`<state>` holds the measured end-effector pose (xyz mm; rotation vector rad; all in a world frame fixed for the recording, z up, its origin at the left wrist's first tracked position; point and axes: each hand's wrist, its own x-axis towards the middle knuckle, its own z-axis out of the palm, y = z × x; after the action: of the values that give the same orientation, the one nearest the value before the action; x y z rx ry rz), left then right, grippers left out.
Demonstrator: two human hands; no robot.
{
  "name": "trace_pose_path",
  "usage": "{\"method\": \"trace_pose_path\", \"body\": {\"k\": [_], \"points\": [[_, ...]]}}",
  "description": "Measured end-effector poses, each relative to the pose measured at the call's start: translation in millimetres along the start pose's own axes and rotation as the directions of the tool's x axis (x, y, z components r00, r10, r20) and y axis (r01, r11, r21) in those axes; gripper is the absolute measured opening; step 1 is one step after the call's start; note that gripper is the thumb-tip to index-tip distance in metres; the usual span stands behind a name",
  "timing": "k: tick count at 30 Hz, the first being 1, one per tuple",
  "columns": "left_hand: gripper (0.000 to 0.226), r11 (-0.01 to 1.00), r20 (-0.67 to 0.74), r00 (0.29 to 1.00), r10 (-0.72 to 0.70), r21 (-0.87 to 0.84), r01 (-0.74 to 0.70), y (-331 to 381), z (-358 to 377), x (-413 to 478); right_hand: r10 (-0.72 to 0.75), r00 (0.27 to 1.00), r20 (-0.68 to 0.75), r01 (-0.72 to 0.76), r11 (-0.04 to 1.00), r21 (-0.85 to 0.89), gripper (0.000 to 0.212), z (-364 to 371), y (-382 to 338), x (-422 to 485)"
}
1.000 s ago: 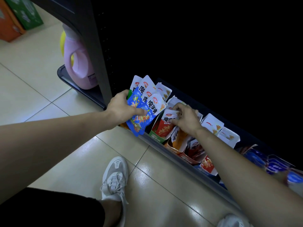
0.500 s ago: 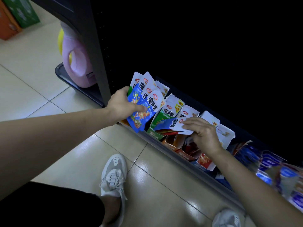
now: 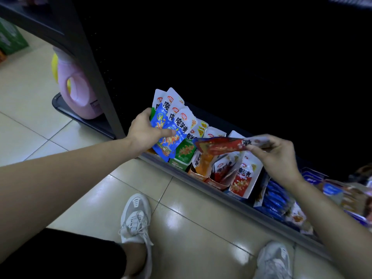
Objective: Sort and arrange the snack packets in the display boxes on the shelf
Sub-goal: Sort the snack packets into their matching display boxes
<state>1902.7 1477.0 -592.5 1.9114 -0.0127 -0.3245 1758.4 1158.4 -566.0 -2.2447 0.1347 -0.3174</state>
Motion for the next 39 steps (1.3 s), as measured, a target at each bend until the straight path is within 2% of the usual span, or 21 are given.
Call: {"method": "trace_pose_path", "body": {"k": [6,9,14,18,21,25,29,33,36,38,39], "points": [[0.053,0.998,-0.006,0.999,0.042,-0.048,-0.043,19,15,-27,0.145,0.989,0.005,-0.143,0.968,0.207,0.026,-35,2,-15],[0.051,0.991,-0.007,1.000,0.013,-0.135,-0.014,27,25,-49,0.228,0.973,-0.025,-0.215,0.944,0.252,0.030,-49,14,-24],[0.048,0.951,-0.046,0.993,-0.104,-0.298,0.086,25,49,-87,0.309,0.949,-0.067,-0.285,0.929,0.237,0.047,-66,30,-38],[0.042,0.953,-0.006,0.990,-0.144,-0.270,0.137,12,63,-102,0.325,0.937,-0.126,-0.298,0.935,0.193,0.054,-77,37,-44],[0.046,0.960,0.013,0.989,-0.146,-0.239,0.145,6,69,-102,0.331,0.920,-0.209,-0.296,0.938,0.183,0.064,-83,40,-43],[0.045,0.955,0.037,0.988,-0.153,-0.252,0.158,4,74,-98,0.336,0.905,-0.262,-0.307,0.941,0.145,0.056,-95,33,-41],[0.040,0.944,0.133,0.979,-0.152,-0.273,0.184,9,86,-98,0.358,0.924,-0.132,-0.338,0.928,0.156,0.045,-109,19,-37],[0.034,0.928,0.227,0.958,-0.174,-0.287,0.237,16,104,-100,0.478,0.878,-0.024,-0.440,0.826,0.353,0.035,-118,6,-32],[0.037,0.914,0.271,0.940,-0.206,-0.290,0.284,20,116,-102,0.558,0.827,0.076,-0.481,0.630,0.610,0.021,-117,0,-28],[0.040,0.904,0.316,0.925,-0.212,-0.296,0.308,23,122,-103,0.593,0.792,0.145,-0.504,0.502,0.703,0.018,-112,0,-29],[0.041,0.899,0.342,0.916,-0.209,-0.302,0.318,24,125,-104,0.604,0.781,0.159,-0.513,0.476,0.714,0.019,-108,3,-31]]}}
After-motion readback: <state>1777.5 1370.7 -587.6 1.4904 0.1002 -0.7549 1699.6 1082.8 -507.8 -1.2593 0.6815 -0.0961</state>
